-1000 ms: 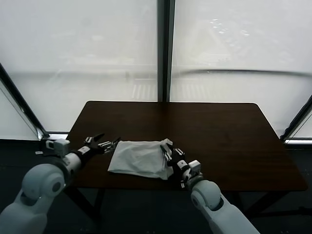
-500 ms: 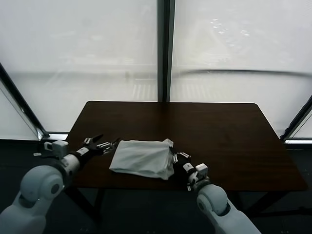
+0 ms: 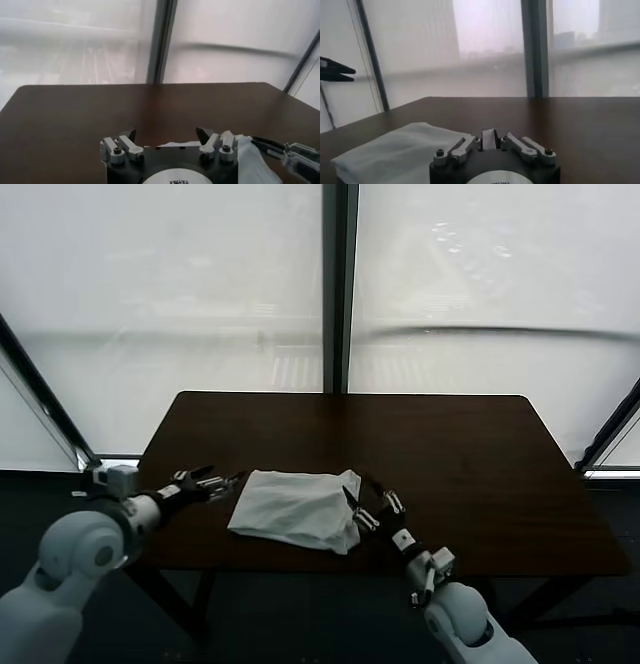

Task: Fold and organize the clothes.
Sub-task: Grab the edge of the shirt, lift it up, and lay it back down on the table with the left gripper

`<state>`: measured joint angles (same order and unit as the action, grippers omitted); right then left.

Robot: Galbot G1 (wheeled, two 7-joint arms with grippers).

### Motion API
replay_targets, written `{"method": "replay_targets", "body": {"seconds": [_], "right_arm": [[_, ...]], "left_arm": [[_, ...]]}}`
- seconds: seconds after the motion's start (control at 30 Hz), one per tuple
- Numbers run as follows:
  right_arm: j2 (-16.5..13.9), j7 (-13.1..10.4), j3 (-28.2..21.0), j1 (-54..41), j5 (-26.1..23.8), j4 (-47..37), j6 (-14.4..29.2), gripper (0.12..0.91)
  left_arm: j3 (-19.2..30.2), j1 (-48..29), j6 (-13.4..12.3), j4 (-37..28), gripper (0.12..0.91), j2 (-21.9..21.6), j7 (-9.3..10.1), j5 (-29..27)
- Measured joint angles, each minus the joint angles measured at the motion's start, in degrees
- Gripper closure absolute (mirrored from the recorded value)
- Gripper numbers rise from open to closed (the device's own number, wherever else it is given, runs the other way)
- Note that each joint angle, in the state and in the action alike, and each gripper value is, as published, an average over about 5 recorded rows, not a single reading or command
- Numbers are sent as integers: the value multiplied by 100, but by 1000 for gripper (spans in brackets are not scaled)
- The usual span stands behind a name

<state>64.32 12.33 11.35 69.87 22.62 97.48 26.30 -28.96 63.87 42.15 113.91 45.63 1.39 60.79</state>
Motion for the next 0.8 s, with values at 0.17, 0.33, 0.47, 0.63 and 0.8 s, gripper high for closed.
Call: {"method": "replay_targets", "body": {"seconds": [0.17, 0.33, 0.47, 0.63, 0.8], "right_arm": [[-29, 256, 542, 727, -40, 318, 1330, 123], [45, 533, 1170, 1686, -44, 830, 2015, 118], [162, 667, 1649, 2411, -39, 1219, 2101, 118], [322, 774, 2126, 3133, -25, 1584, 2100, 118], [467, 799, 2437, 3577, -25, 1703, 2098, 118]], "left_arm": [[281, -238, 2, -658, 123, -589, -385, 1046], [638, -400, 4, -1318, 123, -1093, -1223, 1360], [998, -596, 5, -1785, 123, -1258, -1733, 1450], [1534, -947, 5, -2225, 123, -1320, -2030, 1526], [2192, -1466, 5, -2561, 123, -1267, -2066, 1655]]}}
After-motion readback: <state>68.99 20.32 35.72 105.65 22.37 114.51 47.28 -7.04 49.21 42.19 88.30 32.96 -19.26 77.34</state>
